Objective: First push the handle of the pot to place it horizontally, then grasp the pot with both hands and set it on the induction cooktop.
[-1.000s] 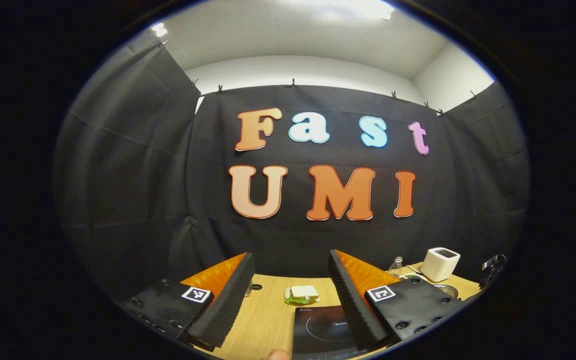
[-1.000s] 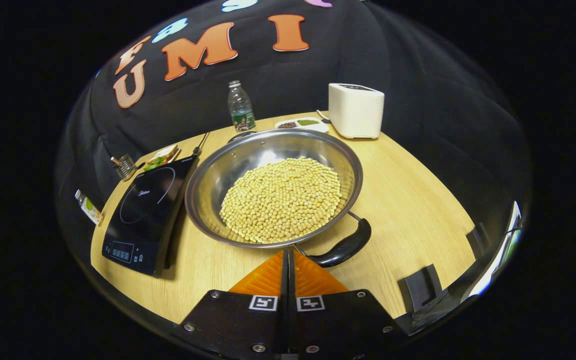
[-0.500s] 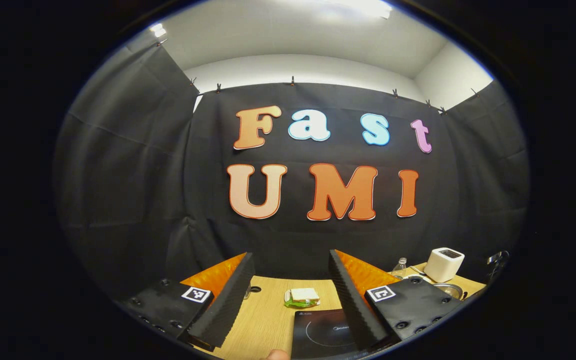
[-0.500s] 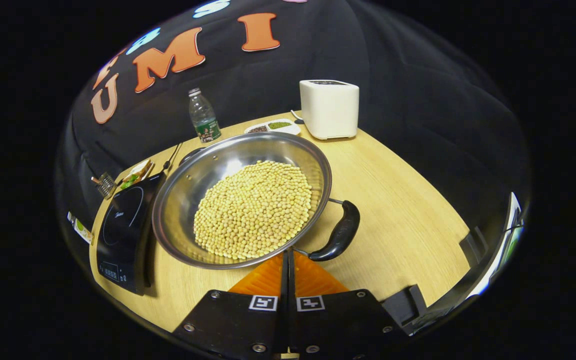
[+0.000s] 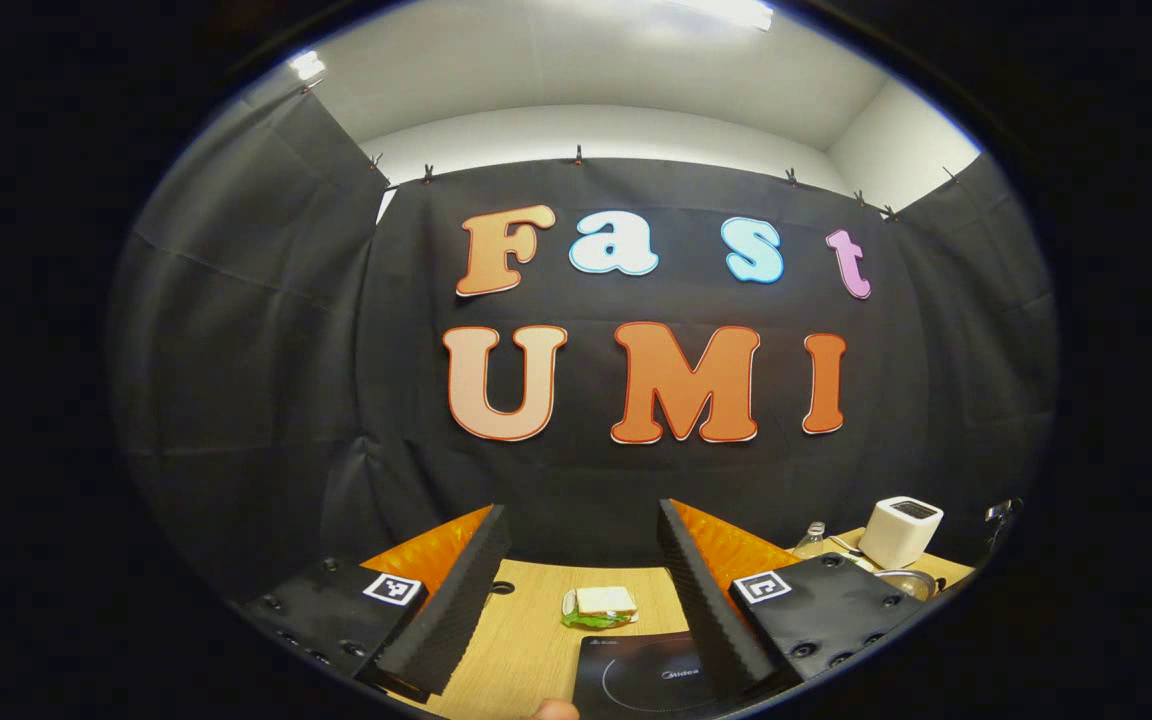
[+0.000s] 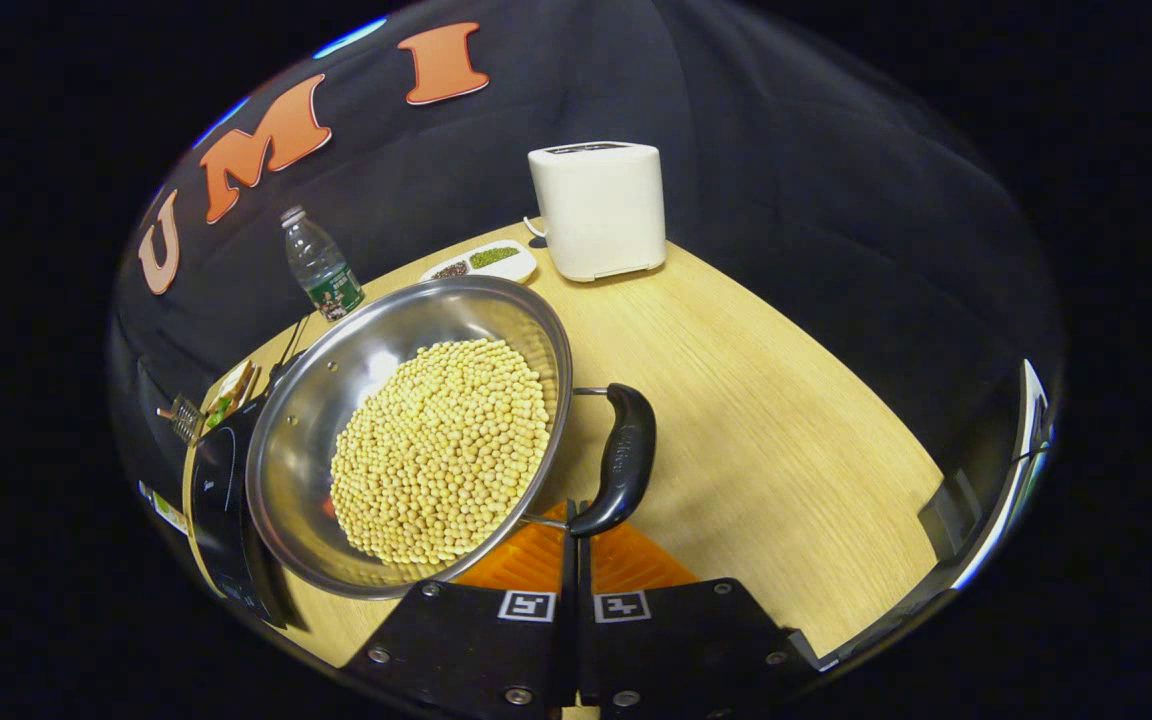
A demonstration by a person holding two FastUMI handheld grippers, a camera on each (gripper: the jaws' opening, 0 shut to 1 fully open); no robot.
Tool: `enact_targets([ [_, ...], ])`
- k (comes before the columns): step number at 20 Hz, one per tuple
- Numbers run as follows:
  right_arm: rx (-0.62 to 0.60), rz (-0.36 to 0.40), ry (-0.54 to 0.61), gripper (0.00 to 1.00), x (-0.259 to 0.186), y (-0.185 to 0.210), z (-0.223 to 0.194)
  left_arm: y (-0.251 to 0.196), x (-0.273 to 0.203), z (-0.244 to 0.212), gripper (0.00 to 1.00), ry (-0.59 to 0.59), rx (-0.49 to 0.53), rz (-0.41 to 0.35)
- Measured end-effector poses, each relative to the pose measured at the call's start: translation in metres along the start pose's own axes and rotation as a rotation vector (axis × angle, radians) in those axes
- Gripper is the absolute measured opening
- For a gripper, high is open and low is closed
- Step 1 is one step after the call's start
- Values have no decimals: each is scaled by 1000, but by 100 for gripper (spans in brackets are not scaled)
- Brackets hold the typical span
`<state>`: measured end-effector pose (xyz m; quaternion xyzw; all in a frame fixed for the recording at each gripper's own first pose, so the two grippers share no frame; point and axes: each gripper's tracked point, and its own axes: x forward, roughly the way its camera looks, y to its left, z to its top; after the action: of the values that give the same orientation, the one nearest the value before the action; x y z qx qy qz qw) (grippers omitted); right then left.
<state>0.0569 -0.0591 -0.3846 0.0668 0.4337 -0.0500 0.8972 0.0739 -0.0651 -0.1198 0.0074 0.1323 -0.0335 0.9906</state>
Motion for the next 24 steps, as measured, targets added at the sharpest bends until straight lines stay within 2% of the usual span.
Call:
enact_targets([
  [9, 14, 1, -28, 1, 28, -23, 49, -30, -7, -2, 99, 8, 32, 3],
  [15, 2, 13, -52, 1, 53, -13, 77, -57, -24, -10, 99, 42, 19, -6],
  [24, -17, 15, -63, 0, 66, -10, 98, -136, -31, -49, 97, 105, 8, -72],
])
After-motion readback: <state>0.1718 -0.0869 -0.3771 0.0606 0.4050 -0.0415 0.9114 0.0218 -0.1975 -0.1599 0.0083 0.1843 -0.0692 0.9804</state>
